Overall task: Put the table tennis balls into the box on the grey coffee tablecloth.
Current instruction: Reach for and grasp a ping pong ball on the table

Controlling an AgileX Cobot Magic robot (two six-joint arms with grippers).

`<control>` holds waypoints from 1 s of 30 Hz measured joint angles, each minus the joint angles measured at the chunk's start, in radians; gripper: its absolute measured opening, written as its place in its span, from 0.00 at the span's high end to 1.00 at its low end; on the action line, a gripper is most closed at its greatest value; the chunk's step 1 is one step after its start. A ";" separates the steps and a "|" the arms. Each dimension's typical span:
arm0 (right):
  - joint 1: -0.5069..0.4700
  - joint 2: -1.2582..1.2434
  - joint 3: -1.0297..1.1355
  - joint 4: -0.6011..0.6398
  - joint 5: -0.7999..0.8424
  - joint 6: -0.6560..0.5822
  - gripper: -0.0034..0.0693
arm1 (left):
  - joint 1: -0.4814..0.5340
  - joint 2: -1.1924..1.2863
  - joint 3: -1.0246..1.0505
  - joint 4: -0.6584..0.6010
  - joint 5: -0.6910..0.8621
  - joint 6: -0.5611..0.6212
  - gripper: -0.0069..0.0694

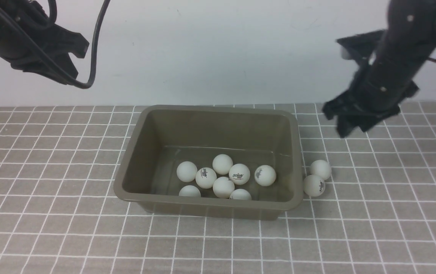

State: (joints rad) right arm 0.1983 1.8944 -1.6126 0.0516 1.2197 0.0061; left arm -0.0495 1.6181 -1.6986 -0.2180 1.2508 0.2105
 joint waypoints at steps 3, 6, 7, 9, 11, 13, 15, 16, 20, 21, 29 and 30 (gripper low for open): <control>-0.032 0.000 0.065 0.097 -0.011 -0.006 0.64 | 0.000 0.000 0.000 -0.003 0.000 0.000 0.92; -0.022 0.000 0.136 0.190 -0.096 -0.065 0.59 | 0.000 0.000 0.000 -0.003 0.000 0.000 0.92; -0.013 0.000 0.157 0.211 -0.137 -0.080 0.56 | 0.000 0.000 0.000 -0.003 0.000 0.000 0.92; 0.009 0.000 0.189 0.230 -0.222 -0.097 0.47 | 0.001 0.000 0.000 -0.003 0.000 0.000 0.92; 0.021 0.001 0.203 0.232 -0.265 -0.093 0.40 | 0.001 0.000 0.000 -0.003 0.000 0.000 0.92; 0.026 0.010 0.204 0.232 -0.285 -0.082 0.35 | 0.001 0.000 0.000 -0.003 0.000 0.000 0.92; 0.026 0.024 0.204 0.232 -0.294 -0.061 0.32 | 0.001 0.000 0.000 -0.003 0.000 0.000 0.92; 0.026 0.045 0.204 0.229 -0.296 -0.038 0.30 | 0.001 0.000 0.000 -0.003 0.000 0.000 0.92; 0.026 0.107 0.204 0.223 -0.296 0.008 0.29 | 0.001 0.000 0.000 -0.003 0.000 0.000 0.92; 0.026 0.120 0.204 0.223 -0.296 0.015 0.29 | 0.001 0.000 0.000 -0.003 0.000 0.000 0.92; 0.029 0.178 0.204 0.242 -0.299 0.023 0.30 | 0.001 0.000 0.000 -0.006 0.000 0.000 0.92; 0.029 0.179 0.204 0.242 -0.297 0.013 0.35 | 0.001 0.000 0.000 -0.008 0.000 0.000 0.92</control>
State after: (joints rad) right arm 0.2276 2.0730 -1.4089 0.2938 0.9223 0.0190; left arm -0.0487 1.6181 -1.6982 -0.2258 1.2508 0.2105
